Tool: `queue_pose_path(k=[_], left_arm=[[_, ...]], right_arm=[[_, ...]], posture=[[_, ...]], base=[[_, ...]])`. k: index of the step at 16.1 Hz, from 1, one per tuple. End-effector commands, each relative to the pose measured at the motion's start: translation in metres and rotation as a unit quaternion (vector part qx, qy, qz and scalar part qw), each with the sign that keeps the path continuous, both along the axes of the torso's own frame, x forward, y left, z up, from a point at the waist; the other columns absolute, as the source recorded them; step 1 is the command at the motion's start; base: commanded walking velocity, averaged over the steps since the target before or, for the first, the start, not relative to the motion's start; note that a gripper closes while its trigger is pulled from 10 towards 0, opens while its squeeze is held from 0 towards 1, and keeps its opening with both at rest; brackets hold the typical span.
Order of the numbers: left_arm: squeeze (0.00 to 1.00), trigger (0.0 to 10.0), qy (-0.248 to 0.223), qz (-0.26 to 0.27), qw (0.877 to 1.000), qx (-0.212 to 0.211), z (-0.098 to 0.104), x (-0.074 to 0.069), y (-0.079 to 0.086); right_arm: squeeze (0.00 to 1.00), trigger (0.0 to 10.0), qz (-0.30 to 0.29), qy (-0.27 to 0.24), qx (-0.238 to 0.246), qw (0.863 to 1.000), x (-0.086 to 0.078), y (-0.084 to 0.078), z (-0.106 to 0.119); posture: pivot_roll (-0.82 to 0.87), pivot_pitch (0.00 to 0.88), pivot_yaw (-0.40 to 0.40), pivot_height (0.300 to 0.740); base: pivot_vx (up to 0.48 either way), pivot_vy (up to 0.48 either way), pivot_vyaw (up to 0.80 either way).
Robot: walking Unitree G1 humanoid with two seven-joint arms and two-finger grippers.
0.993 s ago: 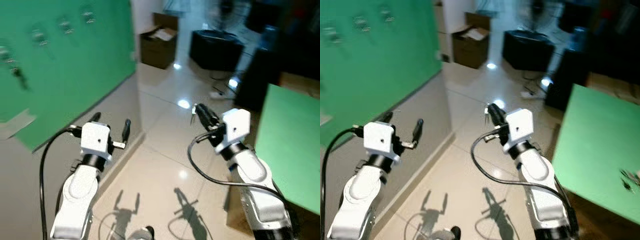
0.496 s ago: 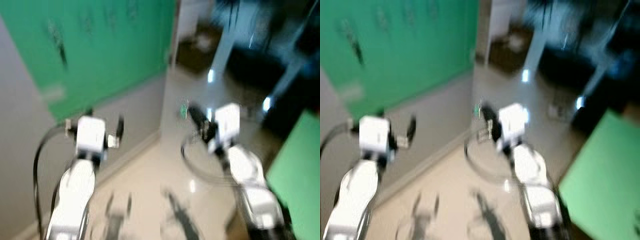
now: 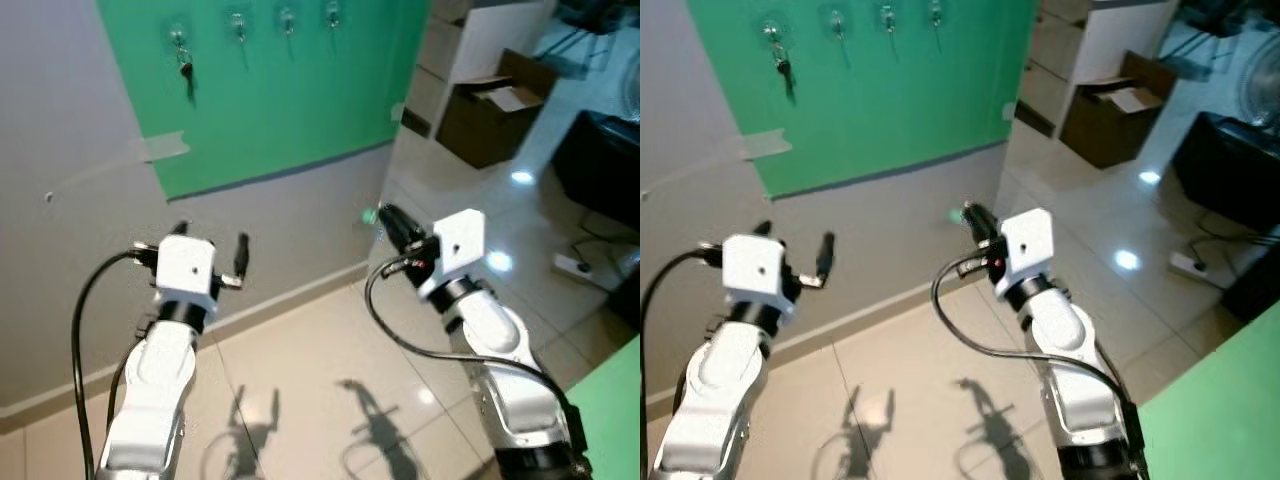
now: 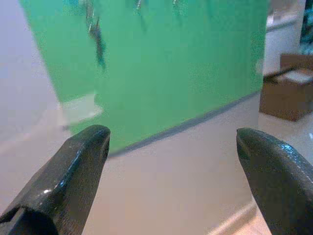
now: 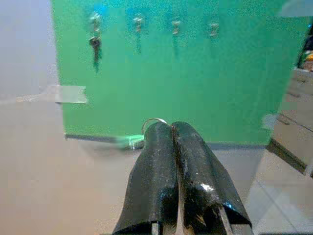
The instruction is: Hang keys on a hook
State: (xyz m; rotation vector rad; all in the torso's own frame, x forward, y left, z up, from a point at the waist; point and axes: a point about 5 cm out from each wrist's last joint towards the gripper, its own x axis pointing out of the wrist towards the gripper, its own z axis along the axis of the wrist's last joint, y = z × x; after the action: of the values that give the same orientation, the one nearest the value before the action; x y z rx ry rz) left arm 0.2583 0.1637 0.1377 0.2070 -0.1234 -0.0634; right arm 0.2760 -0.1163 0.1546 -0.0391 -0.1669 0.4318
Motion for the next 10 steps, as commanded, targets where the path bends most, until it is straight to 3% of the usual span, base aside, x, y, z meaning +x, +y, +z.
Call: queue_pose_path(k=[1,8,10], left_arm=[[0.00,10.0,-0.011,-0.011,1.000,0.005,0.0032,0.0000,-0.0069],[0.00,10.0,-0.022,-0.052,0.998,-0.005,0.0090,0.0004,-0.0110],[0.00,10.0,-0.024,-0.065,0.998,-0.009,0.0096,0.0000,-0.0131]], right_arm=[[0.00,10.0,-0.017,0.012,0.009,1.000,-0.0012,-0.0078,-0.0035],[0.00,10.0,-0.047,0.012,0.044,0.998,-0.0041,-0.0120,-0.0007],[0.00,10.0,-0.051,0.010,0.050,0.997,-0.0042,-0.0144,0.0016]], posture=[[0.02,0.000,-0.002,0.740],[0.00,0.000,0.022,0.740],[0.00,0.000,0.027,0.740]], base=[[0.000,0.000,0.00],[0.000,0.000,0.00],[0.304,0.000,0.00]])
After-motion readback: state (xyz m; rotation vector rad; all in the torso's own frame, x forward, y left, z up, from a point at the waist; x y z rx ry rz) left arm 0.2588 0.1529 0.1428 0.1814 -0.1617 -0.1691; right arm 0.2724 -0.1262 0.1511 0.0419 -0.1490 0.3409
